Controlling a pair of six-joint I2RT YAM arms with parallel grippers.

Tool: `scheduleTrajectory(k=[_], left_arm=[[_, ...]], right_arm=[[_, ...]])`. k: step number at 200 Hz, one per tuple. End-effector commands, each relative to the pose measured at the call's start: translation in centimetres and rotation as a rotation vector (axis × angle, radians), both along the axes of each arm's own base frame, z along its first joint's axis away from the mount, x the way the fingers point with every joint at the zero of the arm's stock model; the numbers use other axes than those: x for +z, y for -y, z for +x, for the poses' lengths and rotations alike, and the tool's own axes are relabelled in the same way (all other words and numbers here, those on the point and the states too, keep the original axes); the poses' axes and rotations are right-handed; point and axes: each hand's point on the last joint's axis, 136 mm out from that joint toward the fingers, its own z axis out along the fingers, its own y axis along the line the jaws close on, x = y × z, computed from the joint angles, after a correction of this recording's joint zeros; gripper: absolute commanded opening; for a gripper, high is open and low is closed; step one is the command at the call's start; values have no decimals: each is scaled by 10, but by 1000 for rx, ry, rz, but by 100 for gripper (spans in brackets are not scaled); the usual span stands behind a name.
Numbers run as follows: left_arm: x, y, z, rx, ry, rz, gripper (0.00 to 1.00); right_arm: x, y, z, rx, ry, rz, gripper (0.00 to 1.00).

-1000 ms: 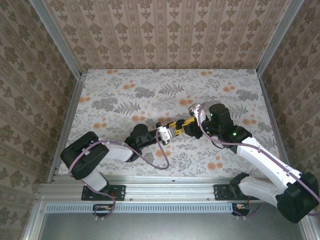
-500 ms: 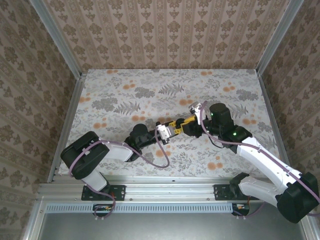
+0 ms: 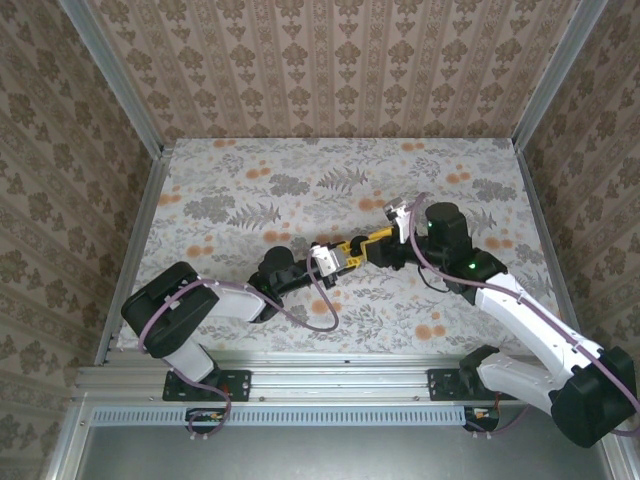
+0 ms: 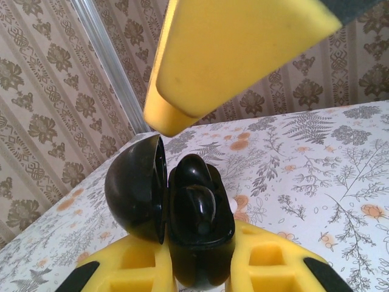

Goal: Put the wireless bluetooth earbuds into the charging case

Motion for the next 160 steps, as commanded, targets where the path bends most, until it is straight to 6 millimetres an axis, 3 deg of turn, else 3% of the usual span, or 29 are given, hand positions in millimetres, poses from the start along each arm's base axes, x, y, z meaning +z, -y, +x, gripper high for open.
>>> scheduleTrajectory(k=[1,44,80,136,160], left_arm=[[10,2,-1,-21,2,-42,1],[15,-1,-3,-89,-66,-73,1],[20,-2,-20,-219,-143,-87,1],[26,-10,-38,-343,-199,-77,1],[27,-11,-45,-373,-199,-55,1]], right_arm=[[27,-4,0,22,32,77,41],[37,11,2,-3,41,125,42],[45,23,-1,19,126,131,49],[38,15,-29,262,425,73,64],[31,16,-33,282,531,52,78]])
